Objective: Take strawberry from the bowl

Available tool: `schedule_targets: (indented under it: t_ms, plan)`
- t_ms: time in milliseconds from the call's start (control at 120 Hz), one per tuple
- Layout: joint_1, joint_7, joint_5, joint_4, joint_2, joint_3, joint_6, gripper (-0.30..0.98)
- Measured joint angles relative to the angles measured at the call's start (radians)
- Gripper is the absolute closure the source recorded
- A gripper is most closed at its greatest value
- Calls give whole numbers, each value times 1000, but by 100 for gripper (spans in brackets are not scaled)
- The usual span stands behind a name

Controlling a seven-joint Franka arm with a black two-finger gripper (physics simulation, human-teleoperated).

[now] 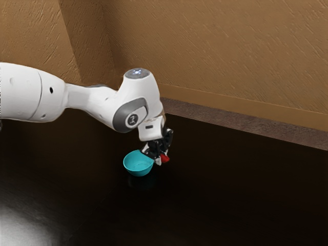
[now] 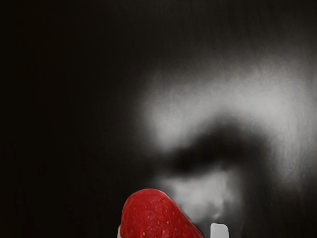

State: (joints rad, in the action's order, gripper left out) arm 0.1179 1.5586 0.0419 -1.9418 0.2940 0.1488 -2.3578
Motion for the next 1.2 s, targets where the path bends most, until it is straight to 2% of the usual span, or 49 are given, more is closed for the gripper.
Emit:
schedule_targets:
  t_ms: [292,558,708,808,875,942,1058,1200]
  plan:
    - [49,-32,-19,50,118,18,-10,78]
    - [54,-49,-20,53,124,17,14,28]
    - [54,-55,-21,53,118,17,22,14]
    - [49,-87,-19,48,35,10,43,9]
    - [40,-154,-18,53,-90,-35,112,6]
    - [28,-255,-9,144,-177,-88,246,5]
    - [17,-437,26,305,-210,-136,473,3]
    - [27,-615,30,379,-215,-140,623,1]
